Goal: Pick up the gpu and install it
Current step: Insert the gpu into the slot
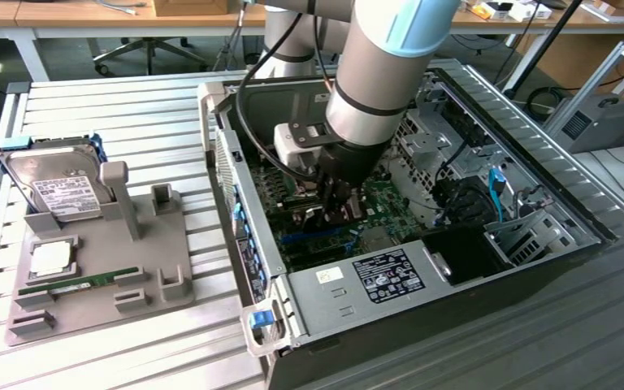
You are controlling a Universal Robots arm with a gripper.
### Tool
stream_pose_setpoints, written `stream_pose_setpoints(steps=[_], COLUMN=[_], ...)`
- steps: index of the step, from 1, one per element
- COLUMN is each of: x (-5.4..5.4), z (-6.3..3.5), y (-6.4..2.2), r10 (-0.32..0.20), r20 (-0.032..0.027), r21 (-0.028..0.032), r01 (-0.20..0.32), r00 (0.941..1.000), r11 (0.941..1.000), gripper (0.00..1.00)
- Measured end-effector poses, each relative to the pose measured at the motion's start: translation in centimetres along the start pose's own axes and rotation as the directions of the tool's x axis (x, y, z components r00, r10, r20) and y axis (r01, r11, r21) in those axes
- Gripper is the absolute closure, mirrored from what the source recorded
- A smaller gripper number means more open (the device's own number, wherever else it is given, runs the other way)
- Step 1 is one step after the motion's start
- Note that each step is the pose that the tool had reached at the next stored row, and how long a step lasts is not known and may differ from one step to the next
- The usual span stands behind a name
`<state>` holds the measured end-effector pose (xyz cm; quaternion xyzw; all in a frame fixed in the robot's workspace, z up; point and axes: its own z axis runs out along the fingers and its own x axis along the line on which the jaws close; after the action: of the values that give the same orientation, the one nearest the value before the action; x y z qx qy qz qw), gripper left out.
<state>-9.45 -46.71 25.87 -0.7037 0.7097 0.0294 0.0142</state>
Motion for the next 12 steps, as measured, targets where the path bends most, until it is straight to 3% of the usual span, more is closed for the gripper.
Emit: stream_pose_setpoints(steps=[12], x=[0.02], z=[0.09], y=[0.0], r10=[0.0], r20=[0.0], r21=[0.0], r01=[0.0], r00=[1.0], r11=[1.0], gripper=[0.73])
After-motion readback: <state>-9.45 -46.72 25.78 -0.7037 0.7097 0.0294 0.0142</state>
